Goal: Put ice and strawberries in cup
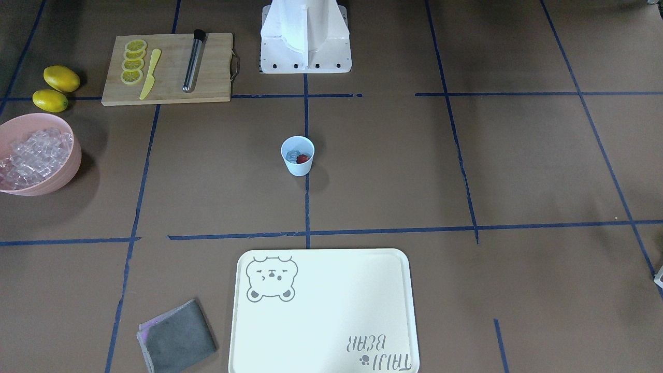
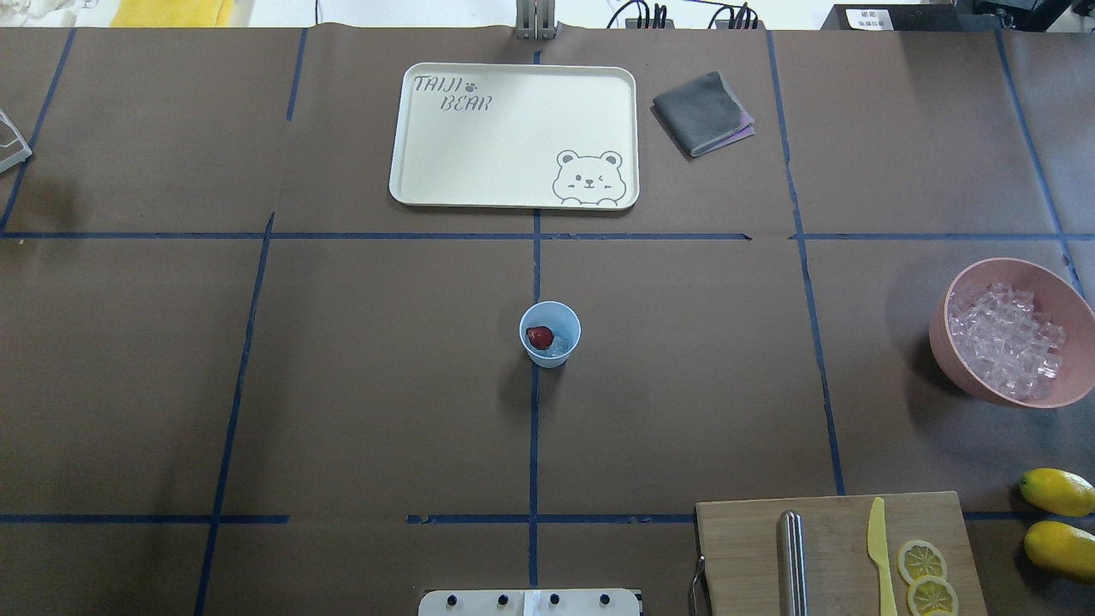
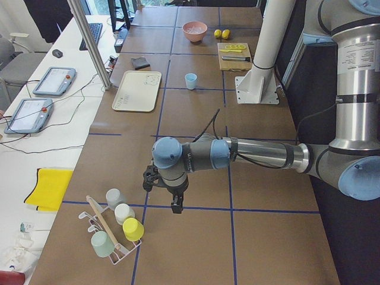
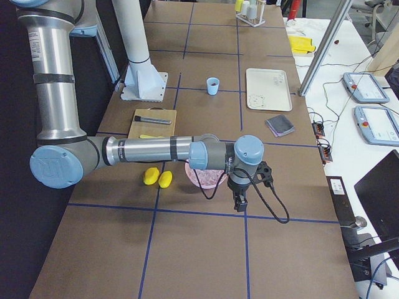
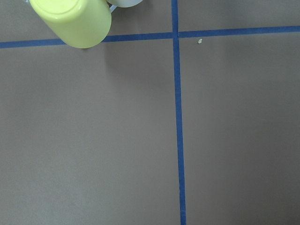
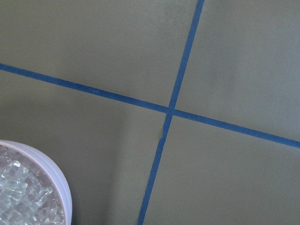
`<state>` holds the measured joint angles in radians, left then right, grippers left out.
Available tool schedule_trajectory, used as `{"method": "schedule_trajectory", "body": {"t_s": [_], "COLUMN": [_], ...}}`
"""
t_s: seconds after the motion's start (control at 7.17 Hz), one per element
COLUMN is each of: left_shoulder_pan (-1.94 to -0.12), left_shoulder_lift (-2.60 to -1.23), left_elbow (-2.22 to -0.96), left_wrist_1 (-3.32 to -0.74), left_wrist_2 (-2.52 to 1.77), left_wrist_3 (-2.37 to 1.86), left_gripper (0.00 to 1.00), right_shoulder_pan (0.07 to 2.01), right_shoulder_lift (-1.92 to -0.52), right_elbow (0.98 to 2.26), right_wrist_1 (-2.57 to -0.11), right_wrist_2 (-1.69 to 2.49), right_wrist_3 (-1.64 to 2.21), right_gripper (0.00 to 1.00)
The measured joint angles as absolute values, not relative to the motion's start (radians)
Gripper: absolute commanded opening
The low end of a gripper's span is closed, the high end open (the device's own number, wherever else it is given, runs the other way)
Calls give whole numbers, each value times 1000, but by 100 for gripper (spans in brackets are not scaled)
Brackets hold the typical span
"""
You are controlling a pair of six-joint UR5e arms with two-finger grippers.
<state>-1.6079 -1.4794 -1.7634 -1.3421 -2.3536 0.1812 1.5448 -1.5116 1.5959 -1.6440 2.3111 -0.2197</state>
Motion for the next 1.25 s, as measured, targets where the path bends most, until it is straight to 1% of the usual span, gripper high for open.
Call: {"method": "schedule_trajectory", "body": {"t_s": [1.25], "left_shoulder_pan": [-1607], "left_shoulder_lift": [-1482], "left_elbow": [-1763], "left_wrist_1": [-1357], "left_wrist_2": [-2357], "left_wrist_3": [188], "left_gripper": [100], "right_shoulder_pan": [1544], "right_shoulder_lift": [-1547], "right_elbow": [1606], "right_wrist_1": [-1657], "right_wrist_2": [2343], "right_wrist_3": [-229], "right_gripper": [99]}}
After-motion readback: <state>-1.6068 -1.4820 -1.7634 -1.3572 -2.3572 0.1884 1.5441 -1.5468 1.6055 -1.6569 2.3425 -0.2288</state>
